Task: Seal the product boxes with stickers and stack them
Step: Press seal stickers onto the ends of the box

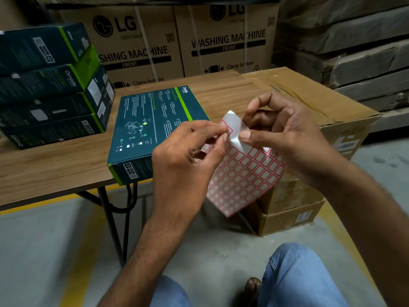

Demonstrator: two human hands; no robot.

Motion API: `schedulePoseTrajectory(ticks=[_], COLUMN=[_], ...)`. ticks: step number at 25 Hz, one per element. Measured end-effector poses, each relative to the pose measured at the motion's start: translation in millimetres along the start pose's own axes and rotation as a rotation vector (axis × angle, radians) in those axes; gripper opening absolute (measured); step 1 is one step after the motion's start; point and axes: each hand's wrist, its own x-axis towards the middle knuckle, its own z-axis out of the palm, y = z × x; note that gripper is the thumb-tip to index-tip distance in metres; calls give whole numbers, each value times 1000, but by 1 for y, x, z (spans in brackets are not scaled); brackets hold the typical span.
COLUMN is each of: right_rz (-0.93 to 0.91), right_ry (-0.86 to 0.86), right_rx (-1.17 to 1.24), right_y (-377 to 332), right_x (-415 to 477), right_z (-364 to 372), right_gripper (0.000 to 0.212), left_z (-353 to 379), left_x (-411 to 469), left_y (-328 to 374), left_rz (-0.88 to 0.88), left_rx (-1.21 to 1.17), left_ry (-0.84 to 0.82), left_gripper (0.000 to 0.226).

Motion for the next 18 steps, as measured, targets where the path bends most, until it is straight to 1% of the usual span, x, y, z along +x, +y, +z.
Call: schedulePoseTrajectory(ticks=[6,13,18], right_rz=[9,17,7], right_ry=[26,51,49], right_rx=[59,22,-19], right_y=[3,3,0], right_x=[1,0,0], right_z=[5,10,11], right_gripper=[36,39,40], left_z=[-1,0,3], left_x=[-1,-1,1], left_y=[0,0,3], left_rz=[-2,63,62], left_rx=[3,146,203], left_ry=[-21,-22,9], left_gripper=[13,16,12])
